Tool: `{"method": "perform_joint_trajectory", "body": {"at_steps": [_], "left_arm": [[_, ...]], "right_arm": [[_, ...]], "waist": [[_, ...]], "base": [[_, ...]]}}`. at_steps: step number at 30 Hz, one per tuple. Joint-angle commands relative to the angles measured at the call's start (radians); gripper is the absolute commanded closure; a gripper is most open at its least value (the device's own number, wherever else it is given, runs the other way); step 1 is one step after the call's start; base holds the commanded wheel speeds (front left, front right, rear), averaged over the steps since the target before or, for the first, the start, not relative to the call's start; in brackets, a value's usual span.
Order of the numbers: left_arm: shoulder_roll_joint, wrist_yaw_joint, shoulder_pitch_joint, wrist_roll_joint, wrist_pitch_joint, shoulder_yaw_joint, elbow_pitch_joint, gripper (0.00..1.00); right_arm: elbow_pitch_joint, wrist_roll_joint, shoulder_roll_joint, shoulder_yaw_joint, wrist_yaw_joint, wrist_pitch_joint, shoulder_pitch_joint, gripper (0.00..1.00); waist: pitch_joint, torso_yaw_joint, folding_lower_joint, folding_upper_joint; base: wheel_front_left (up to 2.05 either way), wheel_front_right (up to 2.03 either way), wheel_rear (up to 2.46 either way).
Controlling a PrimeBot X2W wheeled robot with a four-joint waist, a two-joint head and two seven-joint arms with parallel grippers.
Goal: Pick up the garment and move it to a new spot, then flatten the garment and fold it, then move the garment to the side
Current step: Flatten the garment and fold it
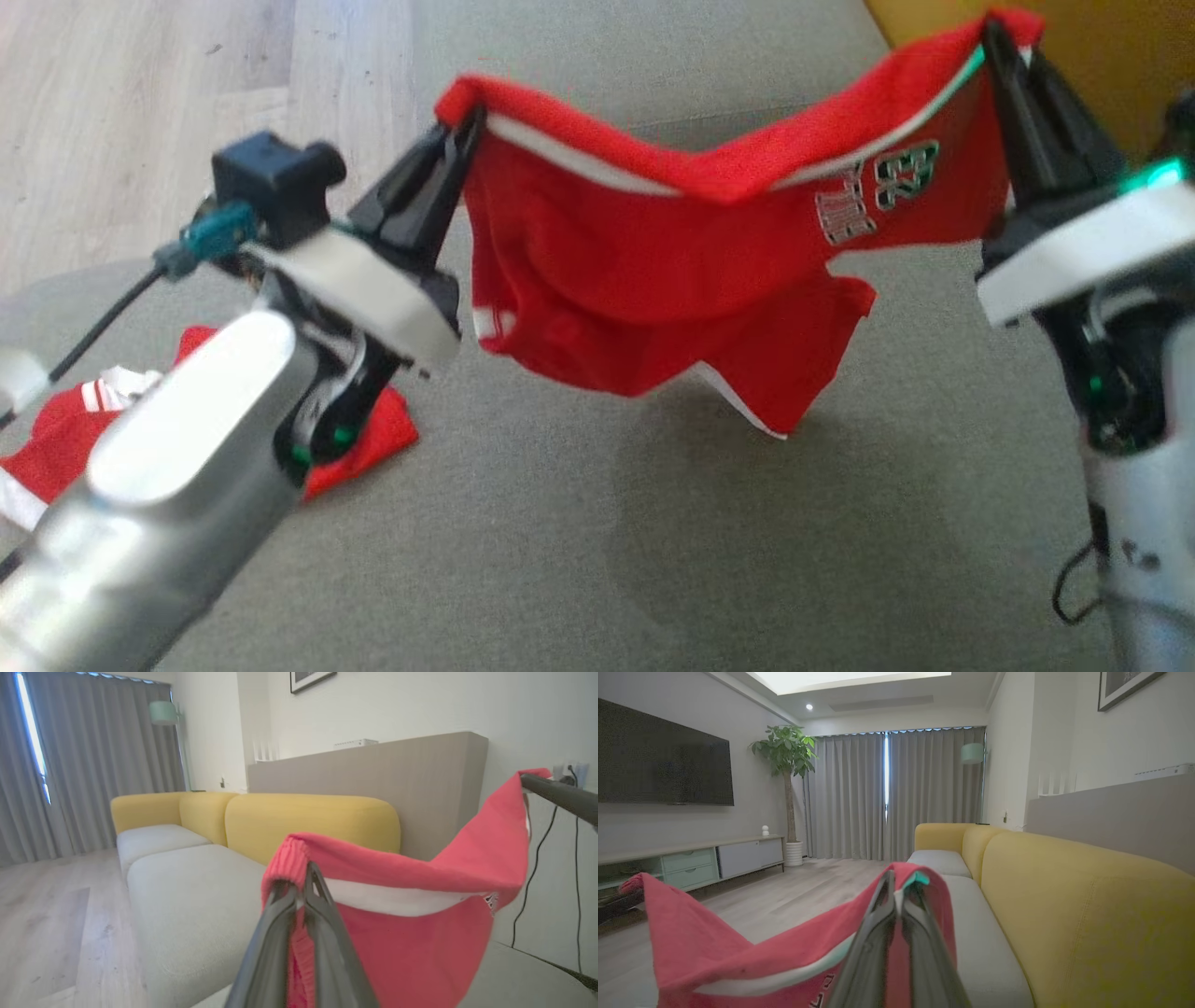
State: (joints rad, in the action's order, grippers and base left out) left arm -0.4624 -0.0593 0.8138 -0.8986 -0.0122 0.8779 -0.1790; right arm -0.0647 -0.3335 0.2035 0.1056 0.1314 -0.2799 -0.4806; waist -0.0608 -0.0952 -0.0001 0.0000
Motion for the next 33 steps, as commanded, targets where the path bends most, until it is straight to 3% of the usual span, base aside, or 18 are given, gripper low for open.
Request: {"method": "perform_joint_trajectory", "body": {"at_steps": [1,6,11,17,24,33], "left_arm": [[-0.065,-0.020,0.028,-0.013,0.021,-0.049,0.075,1.00],[-0.137,-0.069,-0.018,-0.031,0.081,-0.055,0.223,1.00],[-0.150,-0.074,0.059,-0.033,0.125,-0.080,0.211,1.00],[-0.107,0.010,0.281,0.020,0.153,-0.083,0.006,1.00],[-0.005,0.089,0.549,0.109,0.007,-0.114,-0.301,1.00],[0.115,0.134,0.635,0.155,-0.182,-0.102,-0.525,1.00]], "right_arm": [[-0.074,-0.005,0.010,-0.002,-0.001,-0.025,-0.001,1.00],[-0.173,-0.004,0.009,-0.032,-0.001,-0.099,0.065,1.00],[-0.143,0.000,0.014,-0.038,-0.001,-0.112,-0.023,1.00],[0.143,0.022,-0.007,-0.018,-0.001,0.000,-0.344,1.00],[0.561,0.091,-0.060,-0.044,-0.001,0.250,-0.724,1.00],[0.855,0.135,-0.069,-0.012,-0.001,0.414,-0.832,1.00]], "waist": [[0.008,-0.002,0.0001,0.0000],[0.046,-0.001,0.0001,0.0000],[0.152,-0.014,0.0001,0.0000],[0.337,-0.039,0.0001,0.0000],[0.457,-0.043,0.0001,0.0000],[0.527,-0.036,0.0001,0.0000]], "base": [[0.00,0.00,0.00],[0.00,0.00,0.00],[0.00,0.00,0.00],[0.00,0.00,0.00],[0.00,0.00,0.00],[0.00,0.00,0.00]]}}
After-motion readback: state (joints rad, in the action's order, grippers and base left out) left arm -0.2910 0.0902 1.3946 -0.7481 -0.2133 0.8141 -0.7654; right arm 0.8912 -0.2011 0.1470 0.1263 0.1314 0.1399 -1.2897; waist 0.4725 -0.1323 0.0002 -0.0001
